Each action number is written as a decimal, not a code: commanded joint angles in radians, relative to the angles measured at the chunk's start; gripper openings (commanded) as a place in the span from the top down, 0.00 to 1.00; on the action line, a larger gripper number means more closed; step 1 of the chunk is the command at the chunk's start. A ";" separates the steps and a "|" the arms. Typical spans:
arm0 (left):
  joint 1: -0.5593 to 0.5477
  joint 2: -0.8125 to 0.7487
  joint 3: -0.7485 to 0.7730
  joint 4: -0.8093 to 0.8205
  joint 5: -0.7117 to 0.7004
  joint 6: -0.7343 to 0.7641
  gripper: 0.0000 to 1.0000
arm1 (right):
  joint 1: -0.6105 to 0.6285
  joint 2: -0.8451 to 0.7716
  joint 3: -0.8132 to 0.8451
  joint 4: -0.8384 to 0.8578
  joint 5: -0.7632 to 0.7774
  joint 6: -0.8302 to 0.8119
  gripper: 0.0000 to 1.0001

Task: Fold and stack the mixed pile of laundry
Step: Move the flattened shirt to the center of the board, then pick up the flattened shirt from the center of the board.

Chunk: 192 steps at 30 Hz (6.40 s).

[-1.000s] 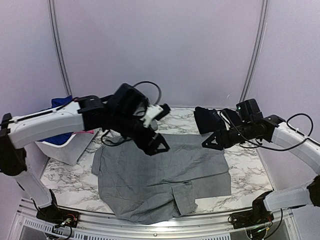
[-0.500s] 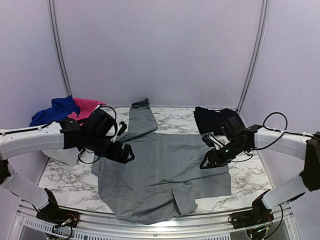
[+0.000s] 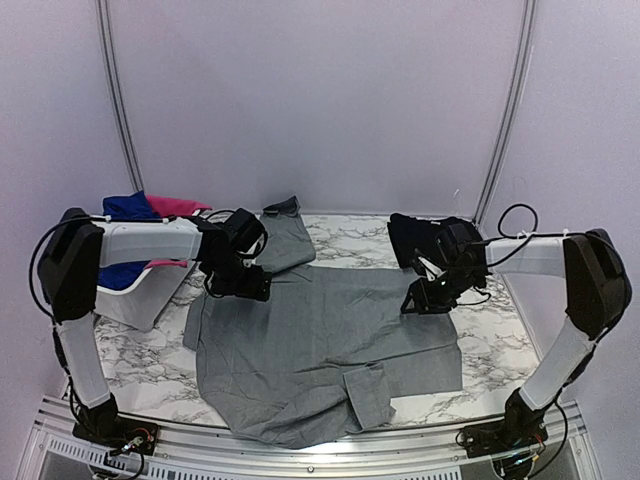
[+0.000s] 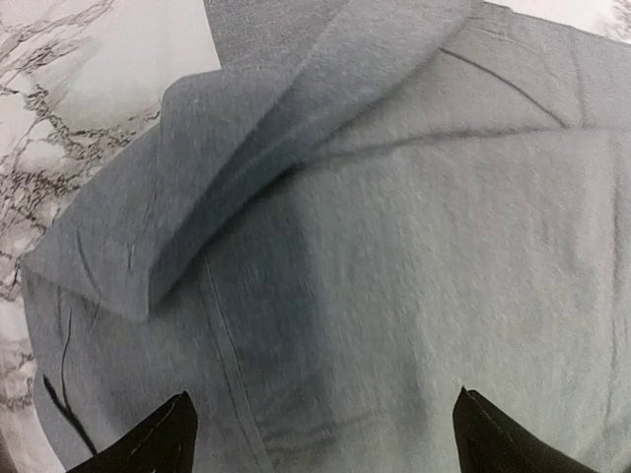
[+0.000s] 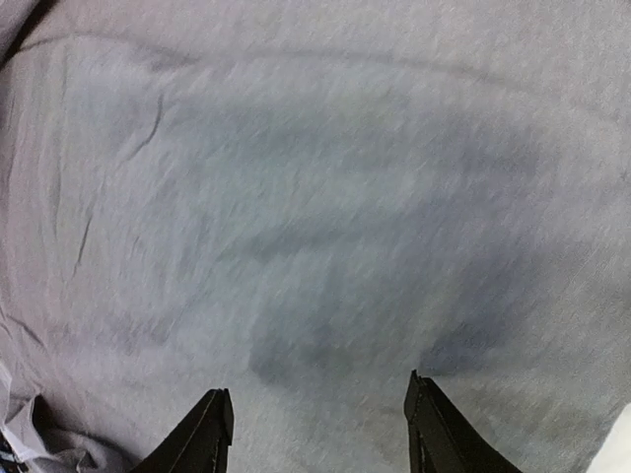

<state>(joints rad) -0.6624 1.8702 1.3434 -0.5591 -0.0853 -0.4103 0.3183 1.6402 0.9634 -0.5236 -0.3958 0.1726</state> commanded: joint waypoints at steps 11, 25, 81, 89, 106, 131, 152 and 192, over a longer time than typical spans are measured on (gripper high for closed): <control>0.188 0.390 0.354 -0.021 0.102 0.107 0.17 | -0.062 0.359 0.253 0.043 0.139 -0.053 0.45; 0.162 -0.038 0.204 -0.078 0.170 0.111 0.09 | -0.027 -0.068 0.205 -0.124 -0.069 -0.036 0.43; -0.213 -0.726 -0.587 0.075 0.095 0.081 0.11 | 0.653 -0.421 -0.009 -0.293 0.202 0.377 0.08; -0.215 -0.724 -0.579 0.108 0.046 0.026 0.09 | 0.696 -0.050 0.194 -0.328 0.418 0.309 0.04; -0.215 -0.746 -0.607 0.106 0.026 0.017 0.14 | 0.699 -0.358 0.116 -0.241 0.161 0.326 1.00; -0.286 -0.907 -0.618 0.180 0.118 0.115 0.21 | 0.723 -0.297 0.442 -0.252 -0.231 0.251 1.00; -0.686 -0.684 -0.298 0.378 -0.550 0.368 0.21 | 0.508 -0.125 0.454 0.263 -0.160 0.871 1.00; -0.671 -0.568 -0.059 0.374 -0.301 0.498 1.00 | 0.372 -0.177 0.374 0.211 -0.231 0.711 0.38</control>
<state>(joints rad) -1.3388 1.4002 1.2667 -0.1204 -0.6216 0.1135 0.7654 1.5364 1.3140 -0.1982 -0.6380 1.0969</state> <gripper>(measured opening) 0.007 0.573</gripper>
